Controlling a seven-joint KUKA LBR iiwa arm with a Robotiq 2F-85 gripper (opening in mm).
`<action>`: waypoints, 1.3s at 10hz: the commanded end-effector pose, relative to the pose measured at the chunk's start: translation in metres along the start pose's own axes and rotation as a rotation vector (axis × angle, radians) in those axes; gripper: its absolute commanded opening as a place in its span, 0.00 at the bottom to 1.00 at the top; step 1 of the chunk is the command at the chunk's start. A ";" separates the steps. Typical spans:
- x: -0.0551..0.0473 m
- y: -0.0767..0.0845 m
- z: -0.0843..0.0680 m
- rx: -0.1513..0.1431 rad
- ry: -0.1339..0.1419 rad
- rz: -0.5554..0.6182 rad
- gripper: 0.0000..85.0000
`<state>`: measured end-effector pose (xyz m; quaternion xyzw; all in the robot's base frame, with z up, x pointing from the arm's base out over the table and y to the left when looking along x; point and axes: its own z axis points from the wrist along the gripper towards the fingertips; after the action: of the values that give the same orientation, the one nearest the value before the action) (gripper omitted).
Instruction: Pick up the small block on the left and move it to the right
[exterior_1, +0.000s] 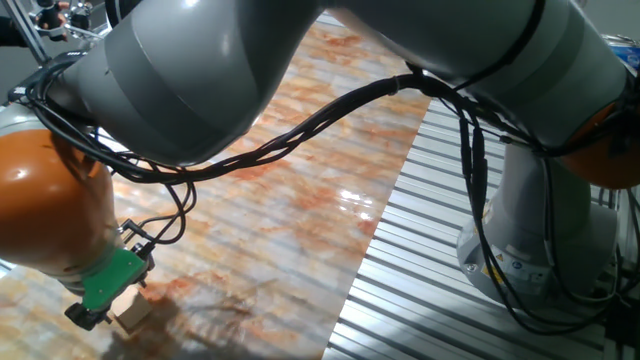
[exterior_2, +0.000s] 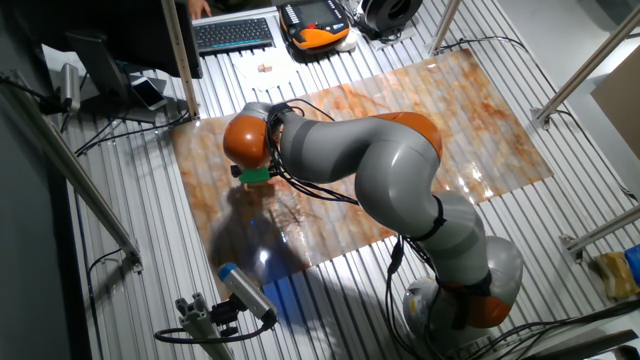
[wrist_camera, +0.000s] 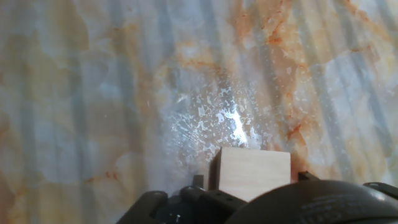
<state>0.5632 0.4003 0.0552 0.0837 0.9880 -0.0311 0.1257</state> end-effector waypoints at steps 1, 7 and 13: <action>0.000 0.001 -0.002 -0.002 0.001 0.006 0.80; -0.002 0.005 -0.010 -0.011 0.010 0.013 0.80; -0.006 0.003 -0.014 -0.083 0.074 -0.060 0.00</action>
<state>0.5661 0.4034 0.0707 0.0489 0.9946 0.0105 0.0914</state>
